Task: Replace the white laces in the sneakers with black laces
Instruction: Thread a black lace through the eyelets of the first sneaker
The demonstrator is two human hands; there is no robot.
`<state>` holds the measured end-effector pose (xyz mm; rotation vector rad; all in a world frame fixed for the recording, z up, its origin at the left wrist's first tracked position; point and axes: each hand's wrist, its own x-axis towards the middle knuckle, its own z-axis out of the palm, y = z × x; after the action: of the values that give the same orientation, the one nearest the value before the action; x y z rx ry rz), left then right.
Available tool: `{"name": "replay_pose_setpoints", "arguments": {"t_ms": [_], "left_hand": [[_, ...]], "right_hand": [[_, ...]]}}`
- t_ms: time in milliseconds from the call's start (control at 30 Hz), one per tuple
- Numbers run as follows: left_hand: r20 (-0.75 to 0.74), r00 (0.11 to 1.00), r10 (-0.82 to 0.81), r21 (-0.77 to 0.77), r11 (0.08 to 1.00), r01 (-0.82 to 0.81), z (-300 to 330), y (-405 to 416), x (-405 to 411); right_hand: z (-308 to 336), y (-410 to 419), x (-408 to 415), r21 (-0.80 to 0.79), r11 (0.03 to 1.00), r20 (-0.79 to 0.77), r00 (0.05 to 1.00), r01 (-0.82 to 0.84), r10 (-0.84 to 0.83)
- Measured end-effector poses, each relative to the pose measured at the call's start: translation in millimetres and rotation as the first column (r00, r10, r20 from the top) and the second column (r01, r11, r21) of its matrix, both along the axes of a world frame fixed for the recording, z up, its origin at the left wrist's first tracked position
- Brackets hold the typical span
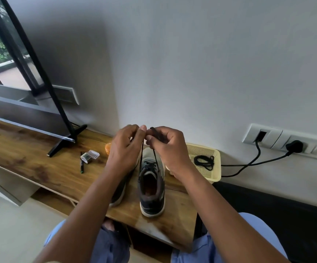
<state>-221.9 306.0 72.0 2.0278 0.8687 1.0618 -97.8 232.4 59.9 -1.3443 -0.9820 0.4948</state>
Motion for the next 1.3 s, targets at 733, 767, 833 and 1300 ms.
{"name": "replay_pose_setpoints", "arguments": {"t_ms": [733, 767, 833, 1300], "left_hand": [[0.324, 0.946, 0.013, -0.056, 0.998, 0.006, 58.5, 33.3, 12.7], [0.356, 0.934, 0.008, -0.08, 0.997, 0.022, 58.2, 33.5, 14.4], [0.401, 0.916, 0.008, -0.113, 0.993, 0.04, 56.2, 33.4, 17.7], [0.19, 0.982, -0.017, -0.032, 0.999, 0.024, 45.0, 28.6, 21.4]], "right_hand": [[36.5, 36.6, 1.0, 0.232, 0.97, -0.175, 0.984, 0.069, -0.029], [38.6, 36.7, 1.7, 0.239, 0.968, -0.173, 0.984, 0.071, -0.03], [42.3, 36.4, 2.7, 0.246, 0.965, -0.182, 0.982, 0.089, -0.044], [47.6, 35.7, 12.9, 0.156, 0.981, -0.238, 0.968, 0.118, -0.078]]}}
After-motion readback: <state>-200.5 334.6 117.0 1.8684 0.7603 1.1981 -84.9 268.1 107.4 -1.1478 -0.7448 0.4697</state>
